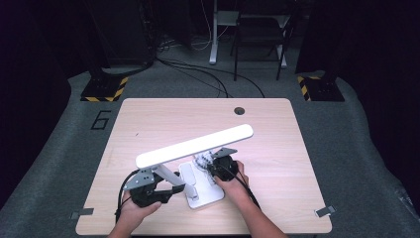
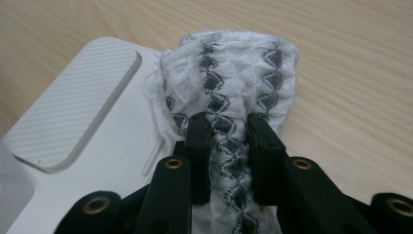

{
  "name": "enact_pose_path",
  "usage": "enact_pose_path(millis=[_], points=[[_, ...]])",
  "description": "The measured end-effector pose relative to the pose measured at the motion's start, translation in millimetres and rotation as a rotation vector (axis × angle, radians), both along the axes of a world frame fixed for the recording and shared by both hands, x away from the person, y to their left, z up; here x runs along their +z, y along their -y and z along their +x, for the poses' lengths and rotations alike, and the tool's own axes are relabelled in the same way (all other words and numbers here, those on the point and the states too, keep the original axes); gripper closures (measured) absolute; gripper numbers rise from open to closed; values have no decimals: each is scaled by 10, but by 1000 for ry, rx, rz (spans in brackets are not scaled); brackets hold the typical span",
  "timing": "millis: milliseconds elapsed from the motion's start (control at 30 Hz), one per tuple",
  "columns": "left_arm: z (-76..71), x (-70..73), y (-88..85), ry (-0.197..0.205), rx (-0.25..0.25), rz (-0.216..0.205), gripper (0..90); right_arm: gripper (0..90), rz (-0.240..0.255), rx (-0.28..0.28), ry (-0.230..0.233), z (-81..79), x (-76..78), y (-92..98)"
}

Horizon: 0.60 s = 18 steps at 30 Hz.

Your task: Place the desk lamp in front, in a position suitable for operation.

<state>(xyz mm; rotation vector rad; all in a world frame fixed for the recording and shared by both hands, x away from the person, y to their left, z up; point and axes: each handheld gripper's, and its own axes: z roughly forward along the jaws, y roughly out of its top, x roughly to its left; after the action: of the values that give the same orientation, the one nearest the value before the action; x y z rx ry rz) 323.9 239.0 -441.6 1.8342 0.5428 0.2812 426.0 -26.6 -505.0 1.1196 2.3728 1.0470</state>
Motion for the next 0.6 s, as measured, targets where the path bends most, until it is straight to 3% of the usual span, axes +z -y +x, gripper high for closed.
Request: enact_pose_path(millis=[200, 467, 600], points=[[-1, 0, 1, -1, 2, 0, 524, 732, -11, 5, 10, 68, 0, -24], [-3, -7, 2, -4, 4, -10, 522, 724, 47, -38, 3, 153, -31, -47], [-2, -9, 2, -6, 3, -14, 522, 721, 10, -36, 15, 180, -10, -100]])
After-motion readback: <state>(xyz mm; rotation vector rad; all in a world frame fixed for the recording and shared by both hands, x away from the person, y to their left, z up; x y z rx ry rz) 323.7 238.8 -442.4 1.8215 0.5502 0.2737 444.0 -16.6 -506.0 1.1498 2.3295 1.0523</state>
